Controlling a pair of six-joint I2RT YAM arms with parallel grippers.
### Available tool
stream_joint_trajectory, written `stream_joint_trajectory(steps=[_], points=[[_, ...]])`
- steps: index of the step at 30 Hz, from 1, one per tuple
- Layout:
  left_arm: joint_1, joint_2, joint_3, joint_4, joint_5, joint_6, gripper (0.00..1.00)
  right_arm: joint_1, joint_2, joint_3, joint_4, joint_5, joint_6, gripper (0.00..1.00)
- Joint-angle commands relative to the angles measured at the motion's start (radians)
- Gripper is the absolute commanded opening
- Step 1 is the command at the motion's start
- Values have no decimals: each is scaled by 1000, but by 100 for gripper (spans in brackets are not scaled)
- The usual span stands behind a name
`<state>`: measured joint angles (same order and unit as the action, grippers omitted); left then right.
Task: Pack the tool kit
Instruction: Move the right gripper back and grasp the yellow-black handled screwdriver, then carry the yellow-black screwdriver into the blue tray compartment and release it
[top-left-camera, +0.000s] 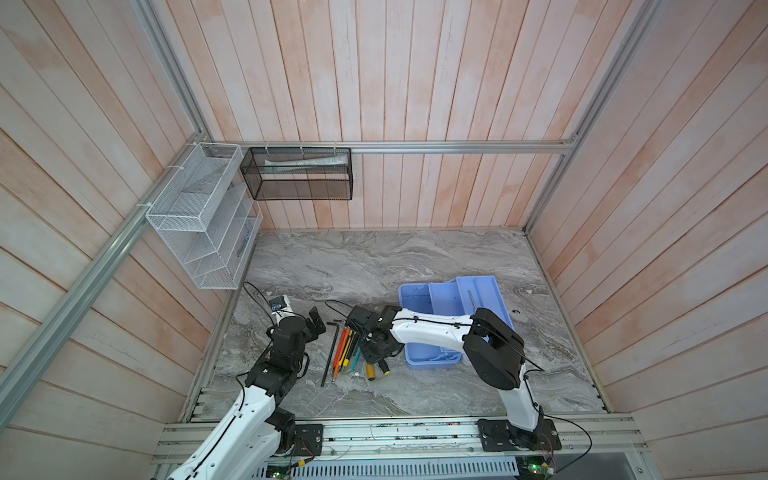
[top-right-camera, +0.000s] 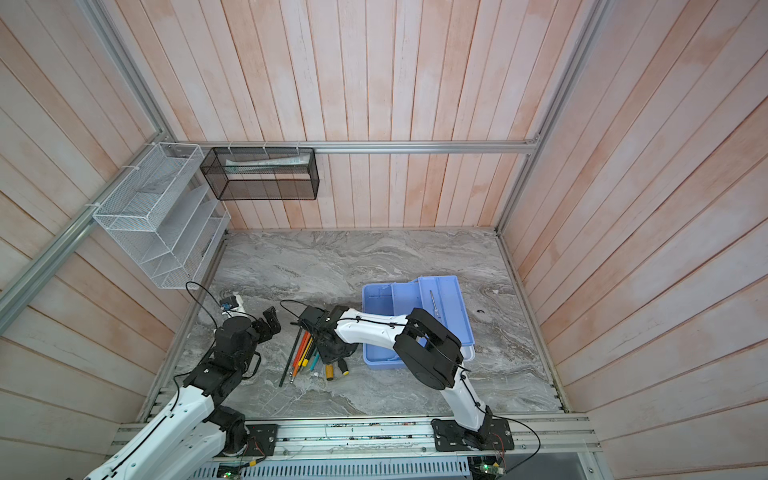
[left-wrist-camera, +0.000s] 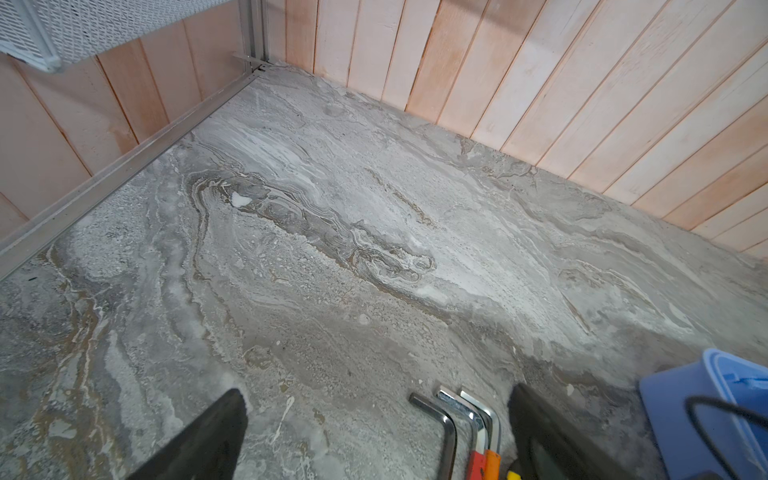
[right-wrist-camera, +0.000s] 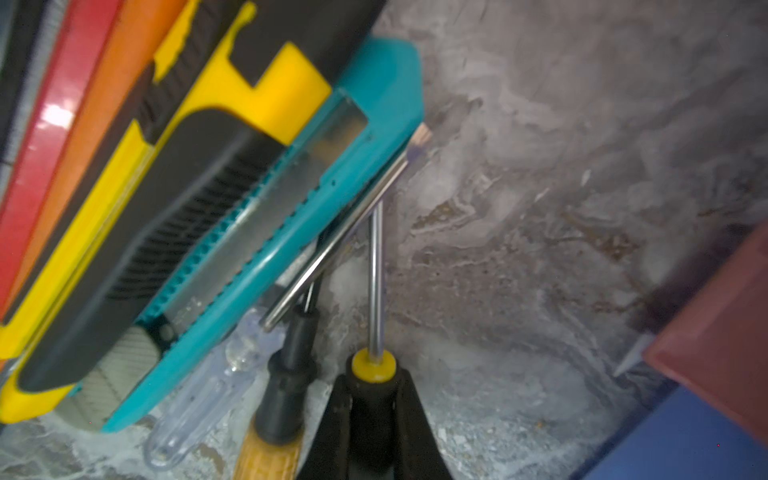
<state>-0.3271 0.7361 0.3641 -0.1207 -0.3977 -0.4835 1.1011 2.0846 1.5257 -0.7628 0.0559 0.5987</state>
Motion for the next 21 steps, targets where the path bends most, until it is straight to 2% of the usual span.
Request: stream_joint_trajectory(steps=[1, 4, 14, 21], points=[[5, 6, -5, -7, 5, -4, 100, -35, -36, -23, -54, 45, -1, 5], [7, 8, -3, -5, 4, -6, 100, -55, -62, -21, -59, 43, -15, 0], [8, 10, -4, -6, 5, -7, 100, -120, -210, -43, -37, 36, -66, 0], [10, 23, 1, -6, 7, -6, 100, -229, -372, -126, -4, 11, -124, 0]])
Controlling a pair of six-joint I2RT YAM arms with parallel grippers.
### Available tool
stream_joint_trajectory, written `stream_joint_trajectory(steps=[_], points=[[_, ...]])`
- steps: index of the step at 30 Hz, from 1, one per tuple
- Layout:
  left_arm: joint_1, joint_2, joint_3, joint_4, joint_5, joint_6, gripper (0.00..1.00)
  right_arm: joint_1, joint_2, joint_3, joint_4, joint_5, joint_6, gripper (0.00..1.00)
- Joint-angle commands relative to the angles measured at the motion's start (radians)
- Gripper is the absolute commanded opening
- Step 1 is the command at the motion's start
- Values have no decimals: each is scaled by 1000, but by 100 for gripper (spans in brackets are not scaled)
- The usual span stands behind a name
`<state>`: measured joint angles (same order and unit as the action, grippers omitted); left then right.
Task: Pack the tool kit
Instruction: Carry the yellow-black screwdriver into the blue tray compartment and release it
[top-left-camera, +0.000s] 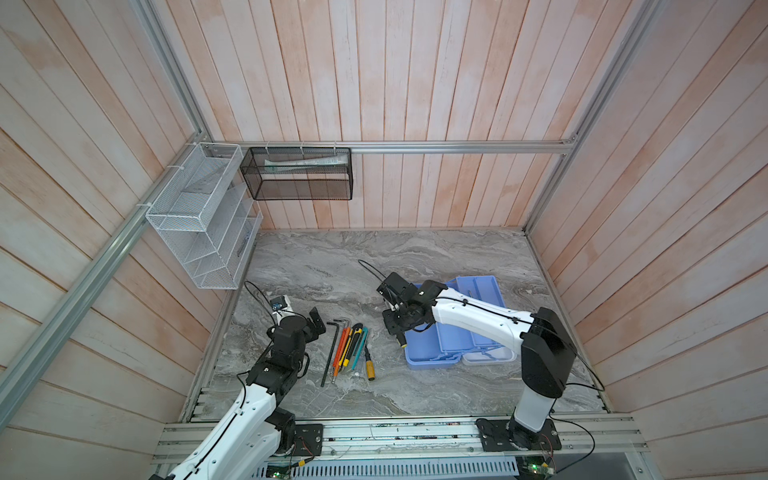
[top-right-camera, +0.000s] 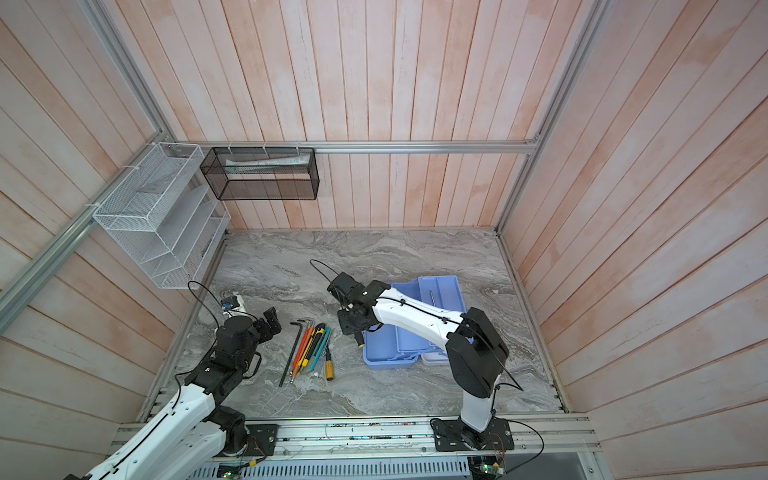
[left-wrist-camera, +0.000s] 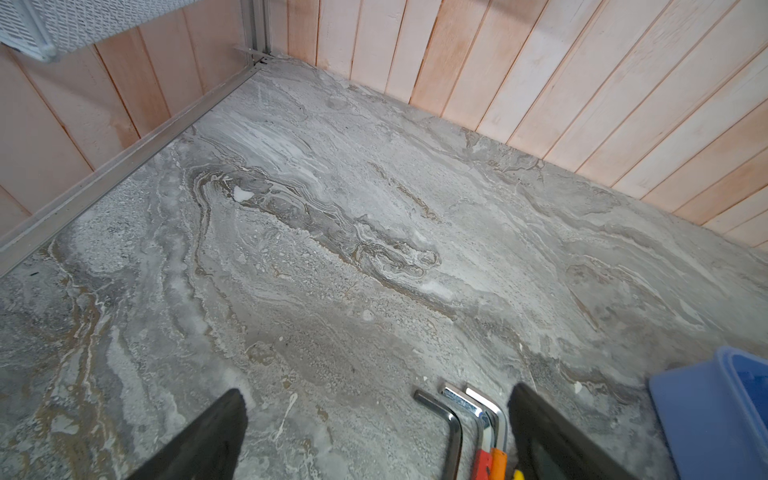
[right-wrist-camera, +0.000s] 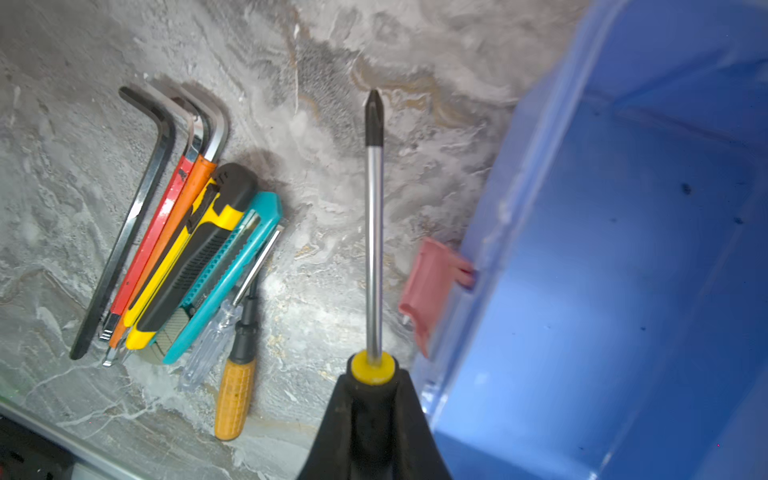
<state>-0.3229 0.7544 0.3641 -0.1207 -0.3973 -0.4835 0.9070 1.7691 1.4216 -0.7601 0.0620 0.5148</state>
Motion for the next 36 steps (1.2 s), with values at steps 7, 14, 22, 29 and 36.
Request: stream_joint_trajectory(steps=[7, 14, 22, 29, 36], points=[[8, 19, 6, -3, 13, -4, 100, -166, -203, -36, -98, 58, -106, 0], [8, 28, 10, -3, 12, -4, 100, -311, -325, -107, -140, 150, -153, 0], [10, 37, 13, 1, 20, 0, 100, -426, -398, -182, -144, 190, -224, 0], [10, 39, 14, 2, 23, 1, 100, -485, -422, -248, -112, 147, -244, 0], [10, 51, 19, 3, 26, 4, 100, -487, -399, -277, -102, 77, -242, 0]])
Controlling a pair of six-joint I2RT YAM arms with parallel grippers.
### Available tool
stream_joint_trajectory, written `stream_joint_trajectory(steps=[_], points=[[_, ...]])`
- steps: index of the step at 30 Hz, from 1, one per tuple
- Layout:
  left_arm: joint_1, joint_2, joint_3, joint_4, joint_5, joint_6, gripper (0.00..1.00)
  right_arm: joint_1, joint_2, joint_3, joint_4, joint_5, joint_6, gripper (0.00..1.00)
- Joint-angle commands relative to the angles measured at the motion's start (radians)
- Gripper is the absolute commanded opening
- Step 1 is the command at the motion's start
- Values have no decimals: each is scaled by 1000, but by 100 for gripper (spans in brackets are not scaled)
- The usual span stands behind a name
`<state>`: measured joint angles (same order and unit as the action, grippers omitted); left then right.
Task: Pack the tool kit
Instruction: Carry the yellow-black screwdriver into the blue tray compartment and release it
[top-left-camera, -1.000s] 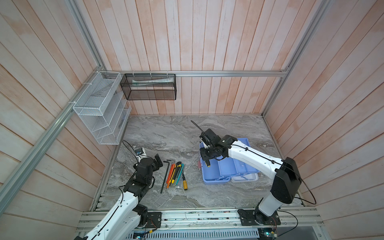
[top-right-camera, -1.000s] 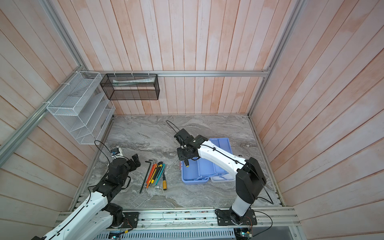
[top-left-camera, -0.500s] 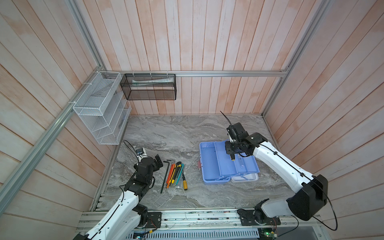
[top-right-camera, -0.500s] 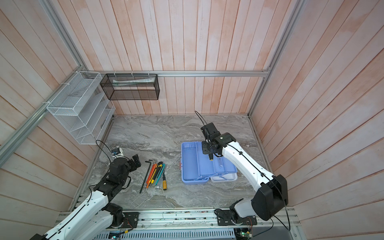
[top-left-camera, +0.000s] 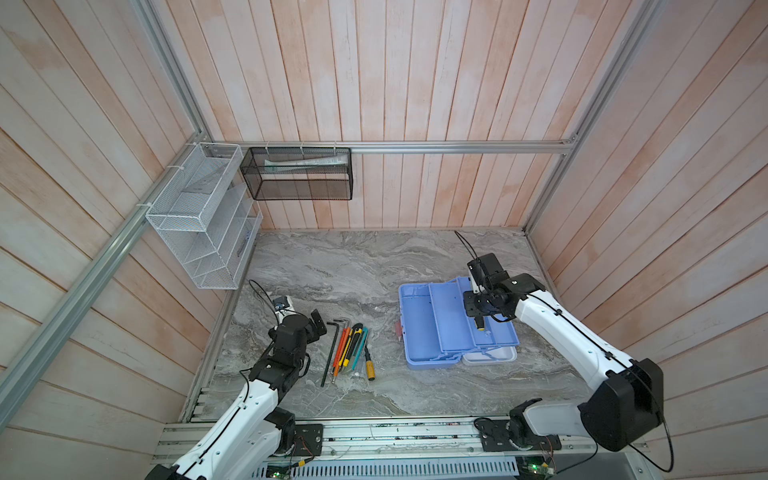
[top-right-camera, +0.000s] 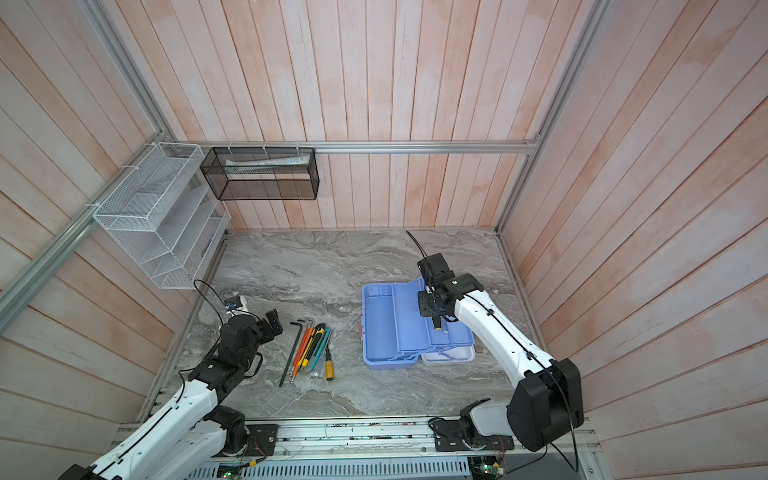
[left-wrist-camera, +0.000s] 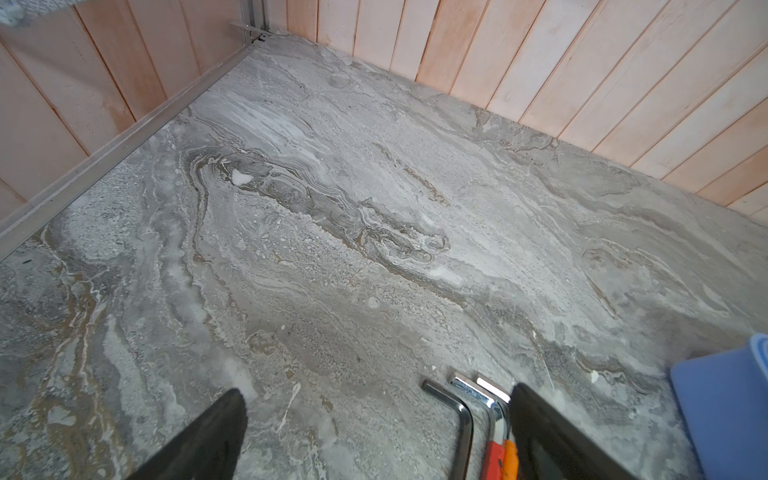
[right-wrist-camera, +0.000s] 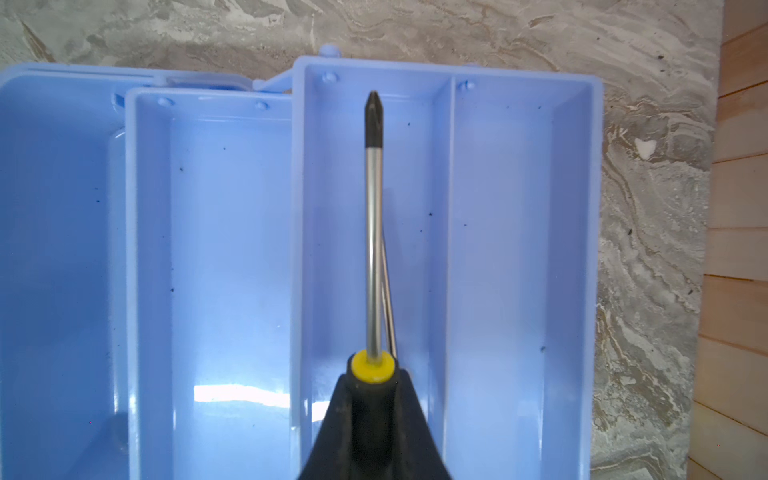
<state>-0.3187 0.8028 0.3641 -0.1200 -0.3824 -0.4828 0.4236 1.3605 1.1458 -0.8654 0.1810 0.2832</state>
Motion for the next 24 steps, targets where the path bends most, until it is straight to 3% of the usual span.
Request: stream_joint_trajectory(steps=[1, 7, 13, 19, 24], points=[[6, 3, 19, 2, 10, 3, 100, -3, 12, 0, 0, -47, -12, 0], [5, 4, 18, 3, 10, 2, 100, -3, 17, -17, 11, -54, 2, 0], [5, 2, 18, 3, 10, 2, 100, -4, 25, -7, -10, -35, 6, 24], [7, 1, 18, 1, 8, 0, 100, 6, 47, 89, -83, 8, 51, 29], [7, -13, 13, -1, 4, -3, 100, 149, 66, 191, -77, 72, 138, 29]])
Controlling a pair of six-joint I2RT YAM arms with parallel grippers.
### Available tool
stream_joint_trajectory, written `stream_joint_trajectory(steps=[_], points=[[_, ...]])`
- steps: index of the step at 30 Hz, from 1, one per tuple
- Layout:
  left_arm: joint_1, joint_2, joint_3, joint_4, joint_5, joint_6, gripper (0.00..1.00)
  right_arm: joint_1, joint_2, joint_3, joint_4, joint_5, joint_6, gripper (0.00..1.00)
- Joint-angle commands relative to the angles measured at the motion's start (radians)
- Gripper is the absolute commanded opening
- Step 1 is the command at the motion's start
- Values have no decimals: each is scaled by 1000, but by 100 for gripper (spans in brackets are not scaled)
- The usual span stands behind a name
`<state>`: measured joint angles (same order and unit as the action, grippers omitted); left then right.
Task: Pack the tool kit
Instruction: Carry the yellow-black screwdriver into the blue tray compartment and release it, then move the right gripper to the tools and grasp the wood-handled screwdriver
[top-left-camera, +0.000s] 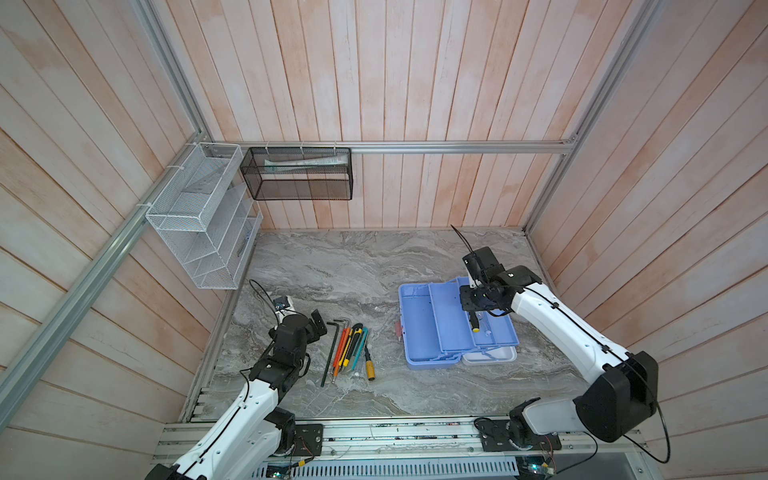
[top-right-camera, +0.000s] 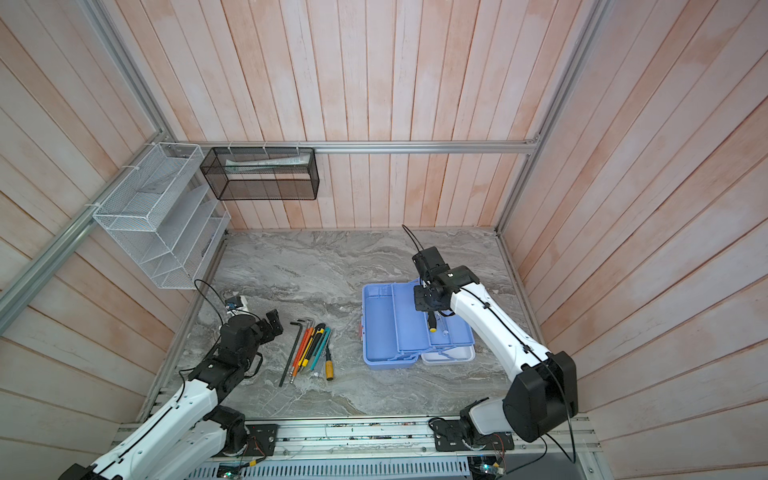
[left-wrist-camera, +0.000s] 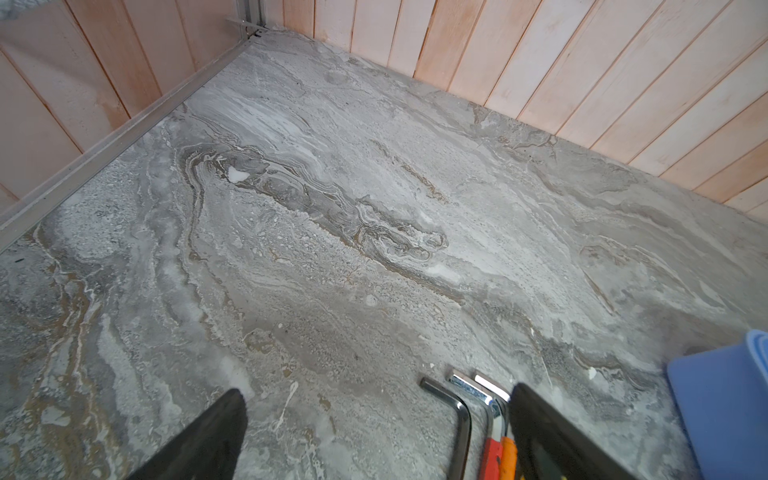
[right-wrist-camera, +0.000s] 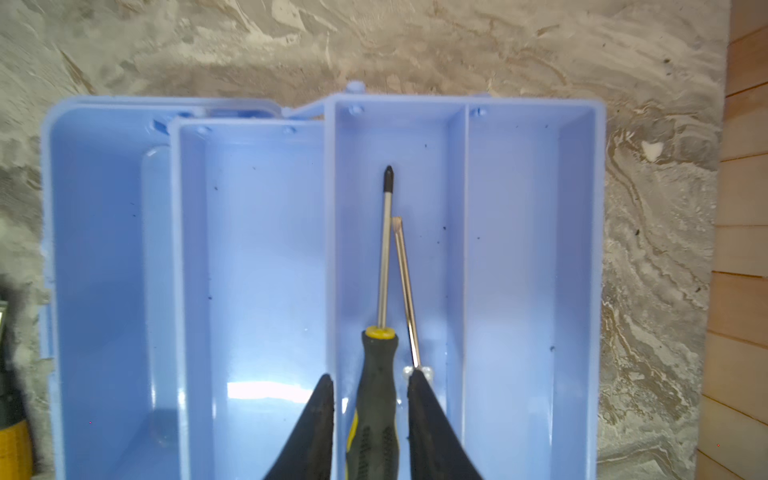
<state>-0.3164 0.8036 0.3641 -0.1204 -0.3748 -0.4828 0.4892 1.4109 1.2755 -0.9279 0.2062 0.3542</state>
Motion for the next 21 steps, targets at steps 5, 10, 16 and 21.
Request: stream_joint_trajectory(steps=[5, 10, 16, 21], points=[[5, -29, 7, -1, -6, -4, 100, 269, 93, 52, 204, -192, 117, 30], [5, -29, 7, -3, -6, -5, 100, 405, 258, 49, 320, -269, 189, 31], [7, -40, 3, -5, -7, -5, 100, 548, 465, 177, 260, -256, 242, 32], [8, -48, 1, -4, -5, -6, 100, 614, 585, 268, 175, -243, 266, 33]])
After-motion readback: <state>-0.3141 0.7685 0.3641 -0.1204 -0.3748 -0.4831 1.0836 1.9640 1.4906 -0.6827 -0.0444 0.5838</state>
